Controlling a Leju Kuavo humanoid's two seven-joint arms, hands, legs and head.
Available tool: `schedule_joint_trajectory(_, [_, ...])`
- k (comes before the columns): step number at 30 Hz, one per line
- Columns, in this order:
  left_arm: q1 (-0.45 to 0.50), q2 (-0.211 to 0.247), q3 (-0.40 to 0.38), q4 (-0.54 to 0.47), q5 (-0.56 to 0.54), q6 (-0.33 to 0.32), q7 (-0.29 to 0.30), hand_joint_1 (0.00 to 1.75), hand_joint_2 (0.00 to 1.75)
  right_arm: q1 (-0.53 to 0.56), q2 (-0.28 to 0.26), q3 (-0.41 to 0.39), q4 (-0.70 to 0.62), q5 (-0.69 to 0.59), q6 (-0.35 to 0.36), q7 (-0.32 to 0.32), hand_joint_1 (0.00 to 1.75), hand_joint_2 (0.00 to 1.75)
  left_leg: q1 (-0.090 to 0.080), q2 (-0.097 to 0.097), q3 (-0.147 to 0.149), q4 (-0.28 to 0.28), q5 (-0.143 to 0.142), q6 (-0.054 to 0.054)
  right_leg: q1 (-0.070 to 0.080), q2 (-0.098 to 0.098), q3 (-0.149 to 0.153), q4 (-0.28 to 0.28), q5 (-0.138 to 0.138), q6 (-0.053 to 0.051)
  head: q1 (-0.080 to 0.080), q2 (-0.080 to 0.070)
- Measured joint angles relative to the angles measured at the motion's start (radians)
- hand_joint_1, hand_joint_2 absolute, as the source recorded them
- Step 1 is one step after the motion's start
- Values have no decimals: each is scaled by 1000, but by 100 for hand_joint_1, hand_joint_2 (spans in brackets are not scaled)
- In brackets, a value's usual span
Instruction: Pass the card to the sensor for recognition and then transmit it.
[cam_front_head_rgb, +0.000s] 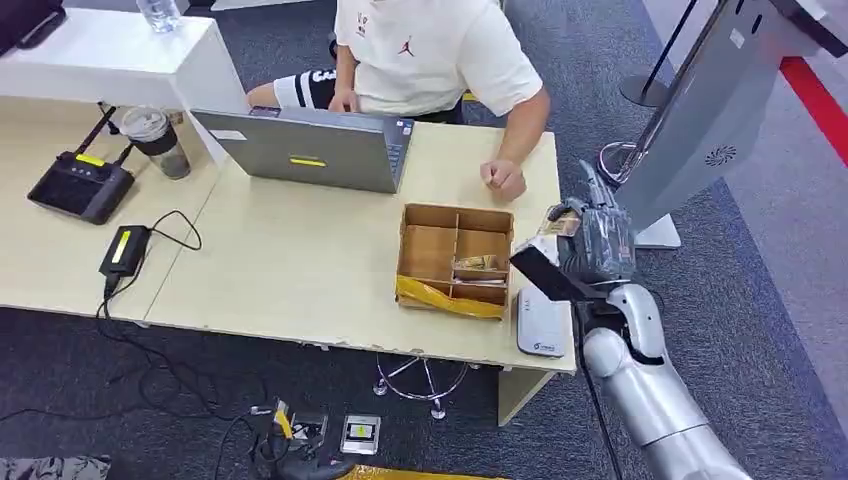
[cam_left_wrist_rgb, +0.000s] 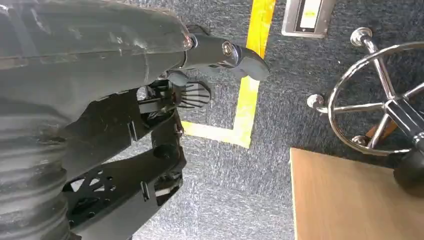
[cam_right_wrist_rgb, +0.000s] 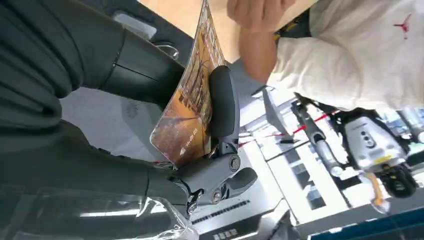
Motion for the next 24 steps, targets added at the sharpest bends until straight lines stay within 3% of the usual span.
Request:
schedule_joint_trajectory(15, [27,9,9,0,21,14,-18,0,175,22,-2,-69,148,-73,-28,-2,175,175,0,0,0,0,0,0,0,0,0,0,0,0,0,0])
schedule_joint_trajectory(24, [38,13,10,0,38,16,-34,0,175,62,11,-68,226,-103,-36,-13,175,175,0,0,-1,0,0,0,0,0,-1,0,0,0,0,0])
